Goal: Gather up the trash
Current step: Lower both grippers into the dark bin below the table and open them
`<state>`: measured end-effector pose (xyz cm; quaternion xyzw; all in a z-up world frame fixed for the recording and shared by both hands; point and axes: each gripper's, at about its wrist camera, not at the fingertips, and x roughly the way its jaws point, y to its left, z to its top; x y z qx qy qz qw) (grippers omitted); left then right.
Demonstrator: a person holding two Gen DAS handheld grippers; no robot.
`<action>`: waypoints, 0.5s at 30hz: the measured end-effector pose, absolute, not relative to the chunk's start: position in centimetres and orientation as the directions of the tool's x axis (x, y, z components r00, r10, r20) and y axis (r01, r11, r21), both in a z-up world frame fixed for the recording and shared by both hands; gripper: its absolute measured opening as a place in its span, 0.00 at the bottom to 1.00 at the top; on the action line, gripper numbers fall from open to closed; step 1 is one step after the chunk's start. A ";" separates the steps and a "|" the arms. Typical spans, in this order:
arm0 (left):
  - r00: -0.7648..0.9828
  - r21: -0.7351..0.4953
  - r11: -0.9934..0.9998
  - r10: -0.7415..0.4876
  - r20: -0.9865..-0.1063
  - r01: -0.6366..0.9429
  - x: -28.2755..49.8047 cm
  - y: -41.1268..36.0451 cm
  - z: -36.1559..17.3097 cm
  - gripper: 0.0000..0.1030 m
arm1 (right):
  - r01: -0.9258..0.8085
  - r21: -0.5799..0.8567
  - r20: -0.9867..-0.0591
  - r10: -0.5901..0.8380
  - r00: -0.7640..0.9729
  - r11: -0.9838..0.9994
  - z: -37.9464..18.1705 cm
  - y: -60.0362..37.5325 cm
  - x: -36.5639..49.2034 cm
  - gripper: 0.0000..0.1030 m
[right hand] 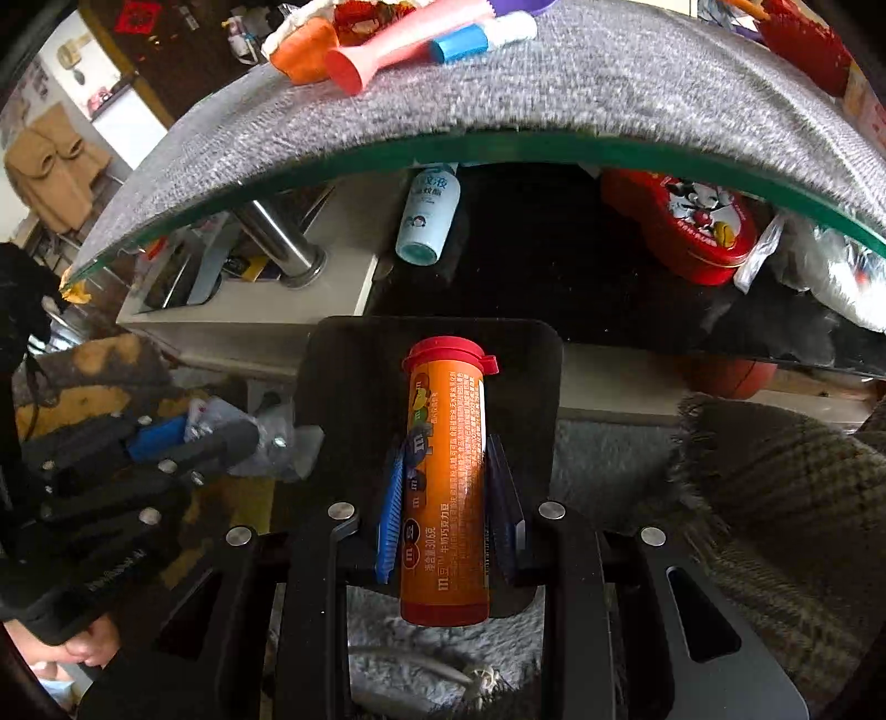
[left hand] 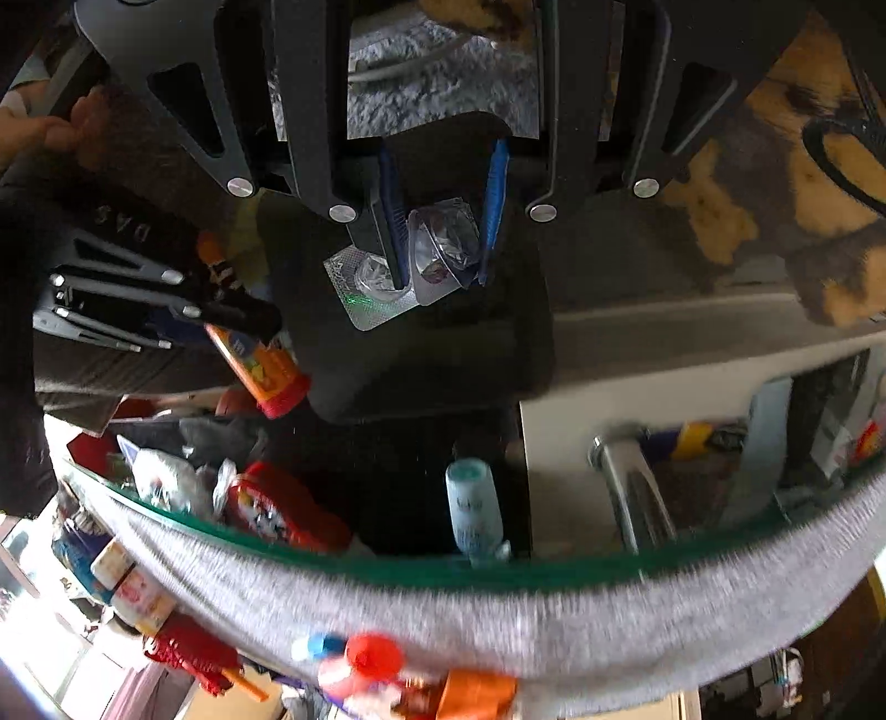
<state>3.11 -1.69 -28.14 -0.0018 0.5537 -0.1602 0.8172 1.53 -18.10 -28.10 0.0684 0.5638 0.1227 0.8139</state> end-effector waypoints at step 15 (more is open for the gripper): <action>0.321 -0.196 0.945 -0.277 -0.906 0.263 3.1 -1.8 -28.7 0.49 | -0.065 0.292 -0.876 0.294 0.382 0.954 -26.7 -19.2 2.2 0.46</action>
